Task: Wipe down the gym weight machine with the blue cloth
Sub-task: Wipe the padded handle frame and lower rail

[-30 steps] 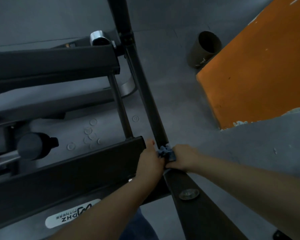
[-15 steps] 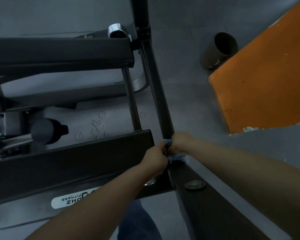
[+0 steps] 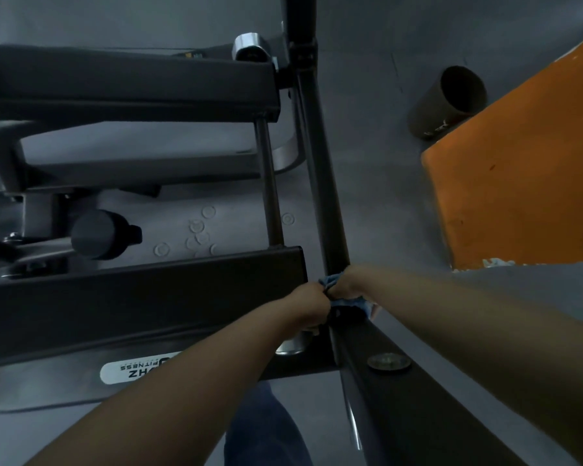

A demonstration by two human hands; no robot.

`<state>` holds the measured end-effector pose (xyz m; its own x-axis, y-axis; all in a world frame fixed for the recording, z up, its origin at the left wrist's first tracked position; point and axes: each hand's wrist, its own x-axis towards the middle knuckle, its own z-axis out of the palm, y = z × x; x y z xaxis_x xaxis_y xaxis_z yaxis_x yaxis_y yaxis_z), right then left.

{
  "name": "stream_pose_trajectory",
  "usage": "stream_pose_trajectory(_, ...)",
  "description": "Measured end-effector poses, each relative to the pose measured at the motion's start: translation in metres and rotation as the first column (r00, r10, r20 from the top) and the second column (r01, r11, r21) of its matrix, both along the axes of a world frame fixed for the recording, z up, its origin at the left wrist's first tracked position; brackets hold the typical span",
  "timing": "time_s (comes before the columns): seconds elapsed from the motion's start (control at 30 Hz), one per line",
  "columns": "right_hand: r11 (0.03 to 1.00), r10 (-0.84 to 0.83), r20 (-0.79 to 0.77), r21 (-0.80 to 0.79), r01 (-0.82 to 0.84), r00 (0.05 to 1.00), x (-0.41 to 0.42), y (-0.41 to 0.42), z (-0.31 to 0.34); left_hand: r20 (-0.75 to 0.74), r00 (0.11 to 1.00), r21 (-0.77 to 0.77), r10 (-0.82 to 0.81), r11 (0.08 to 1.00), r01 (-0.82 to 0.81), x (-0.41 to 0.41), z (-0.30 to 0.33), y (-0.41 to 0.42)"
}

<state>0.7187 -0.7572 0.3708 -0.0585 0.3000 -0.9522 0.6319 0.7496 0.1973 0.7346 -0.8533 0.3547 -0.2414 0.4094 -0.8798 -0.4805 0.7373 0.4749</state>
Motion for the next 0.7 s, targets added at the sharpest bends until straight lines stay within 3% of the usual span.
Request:
stream_pose_trajectory(0.2,0.984,0.167,-0.11,-0.041,-0.172,0.98,0.005,0.009,-0.024,-0.04,0.999,0.047,-0.011,0.999,0.013,-0.001,0.003,0.007)
stream_pose_trajectory(0.3,0.981,-0.191,-0.172,-0.08,0.179,0.966,0.013,0.019,-0.007,-0.066,0.997,0.078,-0.027,0.996,0.032,-0.004,0.007,0.007)
stream_pose_trajectory(0.37,0.961,-0.265,-0.176,-0.129,0.245,0.948,0.017,0.023,0.002,-0.083,0.996,0.089,-0.014,0.996,0.021,-0.006,0.007,0.005)
stream_pose_trajectory(0.47,0.943,-0.226,-0.106,-0.275,0.189,0.968,0.021,0.027,0.008,-0.132,0.99,0.092,-0.056,0.993,0.069,-0.011,0.004,0.004)
stream_pose_trajectory(0.63,0.981,-0.109,-0.053,-0.168,0.099,0.993,0.013,0.023,0.009,-0.127,0.98,0.077,-0.151,0.984,0.161,-0.015,0.001,0.004)
stream_pose_trajectory(0.7,0.991,0.024,-0.024,-0.133,-0.027,0.999,0.007,0.014,0.001,-0.102,0.983,0.05,-0.153,0.986,0.159,-0.014,-0.001,0.005)
